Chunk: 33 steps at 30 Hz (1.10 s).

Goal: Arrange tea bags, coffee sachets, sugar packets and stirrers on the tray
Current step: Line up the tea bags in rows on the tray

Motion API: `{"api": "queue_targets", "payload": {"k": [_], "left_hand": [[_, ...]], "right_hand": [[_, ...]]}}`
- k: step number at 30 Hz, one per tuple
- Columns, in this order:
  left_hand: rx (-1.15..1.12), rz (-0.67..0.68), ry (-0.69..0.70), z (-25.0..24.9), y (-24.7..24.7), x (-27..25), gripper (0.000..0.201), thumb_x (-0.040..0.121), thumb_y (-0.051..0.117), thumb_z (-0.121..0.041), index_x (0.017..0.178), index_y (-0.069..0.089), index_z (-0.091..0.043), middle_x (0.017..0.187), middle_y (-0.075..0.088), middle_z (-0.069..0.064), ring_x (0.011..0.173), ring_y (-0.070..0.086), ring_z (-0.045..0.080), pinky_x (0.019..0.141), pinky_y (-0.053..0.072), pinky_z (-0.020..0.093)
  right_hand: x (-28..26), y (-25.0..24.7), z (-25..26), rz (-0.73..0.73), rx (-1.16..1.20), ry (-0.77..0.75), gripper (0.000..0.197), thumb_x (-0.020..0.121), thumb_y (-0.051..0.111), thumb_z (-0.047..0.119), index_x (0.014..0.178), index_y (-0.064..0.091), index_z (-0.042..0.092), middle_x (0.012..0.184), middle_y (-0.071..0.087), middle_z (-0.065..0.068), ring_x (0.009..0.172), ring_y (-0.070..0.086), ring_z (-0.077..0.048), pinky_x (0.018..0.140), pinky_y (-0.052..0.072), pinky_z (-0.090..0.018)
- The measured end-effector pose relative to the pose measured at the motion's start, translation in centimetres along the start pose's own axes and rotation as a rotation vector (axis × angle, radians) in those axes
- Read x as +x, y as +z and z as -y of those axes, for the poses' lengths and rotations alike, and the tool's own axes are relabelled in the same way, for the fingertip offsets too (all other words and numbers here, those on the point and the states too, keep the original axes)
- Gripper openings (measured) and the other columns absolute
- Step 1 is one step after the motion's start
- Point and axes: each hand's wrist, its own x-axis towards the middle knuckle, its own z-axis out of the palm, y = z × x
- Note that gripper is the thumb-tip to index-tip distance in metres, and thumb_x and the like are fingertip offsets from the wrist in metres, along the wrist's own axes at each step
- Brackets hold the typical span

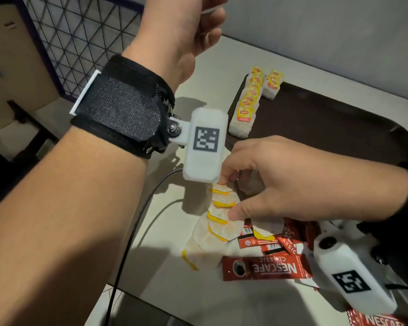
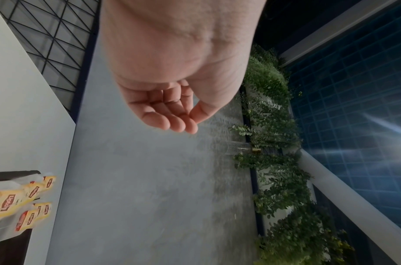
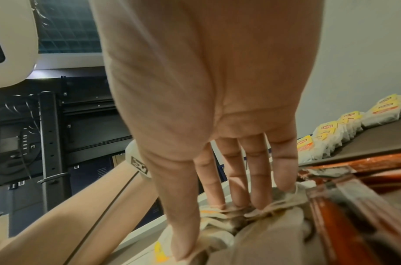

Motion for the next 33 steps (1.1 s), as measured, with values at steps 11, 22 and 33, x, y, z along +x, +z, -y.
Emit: {"api": "queue_targets", "payload": {"k": [11,22,33], "left_hand": [[0.006,0.009,0.000,-0.1,-0.2,0.1,0.031,0.106,0.043,-0.012,0.083,0.062,-0.013,0.068,0.066,-0.009,0.055,0.058,0.003,0.055,0.047,0.018],[0.326,0.380,-0.131,-1.2,1.1,-1.0,0.017,0.099,0.060,-0.031,0.105,0.068,-0.017,0.090,0.075,-0.003,0.076,0.069,0.015,0.064,0.053,0.026],[0.463,0.842,-0.237,1.7,4.0,-4.0,0.023,0.102,0.058,-0.025,0.110,0.071,-0.008,0.095,0.079,0.011,0.084,0.076,0.028,0.074,0.062,0.032]], "right_hand": [[0.0,-0.2,0.1,-0.023,0.023,0.005,0.018,0.089,0.067,0.043,0.101,0.074,0.033,0.092,0.067,0.015,0.087,0.064,-0.002,0.076,0.051,-0.024],[-1.9,-3.0,-2.3,-0.458,0.529,0.031,0.006,0.090,0.073,0.015,0.086,0.077,0.016,0.079,0.076,-0.005,0.069,0.068,-0.019,0.070,0.056,-0.034],[-3.3,-5.3,-6.4,-0.857,0.889,0.131,0.013,0.086,0.071,-0.004,0.088,0.073,0.008,0.077,0.072,-0.012,0.055,0.062,-0.014,0.051,0.050,-0.023]]}}
